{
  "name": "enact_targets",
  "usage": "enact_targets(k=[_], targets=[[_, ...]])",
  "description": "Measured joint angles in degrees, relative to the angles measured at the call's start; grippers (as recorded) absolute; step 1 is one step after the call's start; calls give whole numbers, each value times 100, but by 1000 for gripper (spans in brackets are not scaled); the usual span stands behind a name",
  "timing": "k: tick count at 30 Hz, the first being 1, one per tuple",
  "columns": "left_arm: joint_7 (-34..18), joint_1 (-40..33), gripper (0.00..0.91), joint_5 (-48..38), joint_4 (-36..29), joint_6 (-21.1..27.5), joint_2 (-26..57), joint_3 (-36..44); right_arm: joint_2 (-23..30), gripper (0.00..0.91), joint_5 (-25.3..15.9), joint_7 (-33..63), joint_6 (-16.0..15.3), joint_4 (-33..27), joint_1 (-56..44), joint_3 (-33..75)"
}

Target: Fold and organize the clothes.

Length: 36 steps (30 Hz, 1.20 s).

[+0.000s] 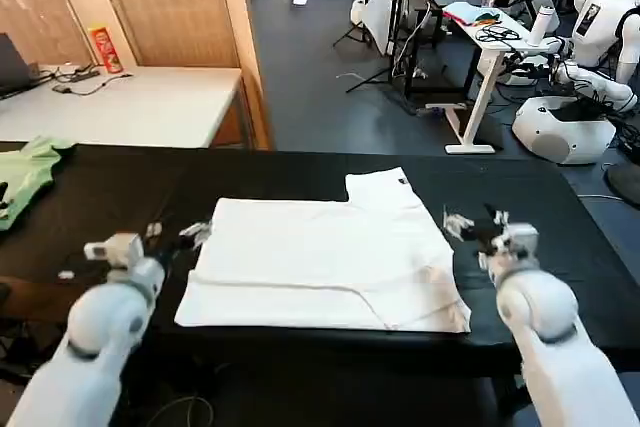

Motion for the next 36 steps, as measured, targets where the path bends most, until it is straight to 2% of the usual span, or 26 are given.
enact_targets(k=[8,12,17,23,33,36], targets=[[153,-1511,878,-40,1634,198,-195,805,326,878,123,-261,-37,-1618,1276,-712],[251,-1907,878,52,2263,245,-291,1009,534,878,48,-373,-32,-2387,1787,-941],[313,-2174,878,112,2773,327,-378,1092,724,878,-51,-506,-28,-3021,2175,-1118],[421,-2305,878,204,3139,306,-415,1111,870,878,-148,-509,-49,-3402,2357,-1192],[663,-2352,878,474,3350,201,-542,1167,936,878,-160,-539,-90,-3532,2357,-1185],[725,-2398,780,604,3441,145,-591,1181,937,819,-171,-591,-91,-3565,2354,-1178]])
